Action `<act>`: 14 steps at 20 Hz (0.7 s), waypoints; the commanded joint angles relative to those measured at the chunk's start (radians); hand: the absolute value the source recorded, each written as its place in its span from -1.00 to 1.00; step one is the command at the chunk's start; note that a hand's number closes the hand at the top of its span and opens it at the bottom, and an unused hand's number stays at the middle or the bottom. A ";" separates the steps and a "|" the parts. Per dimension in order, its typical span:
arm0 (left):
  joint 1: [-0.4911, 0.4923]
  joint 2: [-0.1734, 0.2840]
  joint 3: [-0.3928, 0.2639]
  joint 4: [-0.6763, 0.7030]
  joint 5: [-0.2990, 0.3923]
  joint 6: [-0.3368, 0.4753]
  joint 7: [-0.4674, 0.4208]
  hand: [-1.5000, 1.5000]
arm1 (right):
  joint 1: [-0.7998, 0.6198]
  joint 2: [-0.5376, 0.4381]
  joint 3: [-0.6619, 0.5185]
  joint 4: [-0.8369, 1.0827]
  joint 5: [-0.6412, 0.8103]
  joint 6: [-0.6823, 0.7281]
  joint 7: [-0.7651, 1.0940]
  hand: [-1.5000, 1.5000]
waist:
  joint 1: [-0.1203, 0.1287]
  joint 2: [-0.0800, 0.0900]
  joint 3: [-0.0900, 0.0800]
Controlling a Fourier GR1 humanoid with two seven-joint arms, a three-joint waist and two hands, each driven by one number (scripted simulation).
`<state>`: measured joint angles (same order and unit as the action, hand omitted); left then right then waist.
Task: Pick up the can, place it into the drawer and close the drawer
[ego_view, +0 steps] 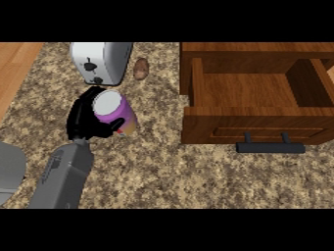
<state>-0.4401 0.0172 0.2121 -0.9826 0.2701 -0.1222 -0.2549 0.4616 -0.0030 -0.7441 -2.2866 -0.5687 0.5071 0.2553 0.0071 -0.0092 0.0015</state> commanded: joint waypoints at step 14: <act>-0.211 -0.017 -0.204 -0.363 -0.060 0.402 0.402 1.00 | -0.004 -0.024 0.018 0.005 -0.006 -0.011 -0.016 -1.00 | -0.019 0.008 -0.001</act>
<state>-0.5565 0.0076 0.0282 -1.3525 0.2416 0.2085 0.0900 0.4694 -0.0071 -0.6965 -2.3031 -0.5549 0.4758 0.2431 -0.0070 -0.0023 0.0003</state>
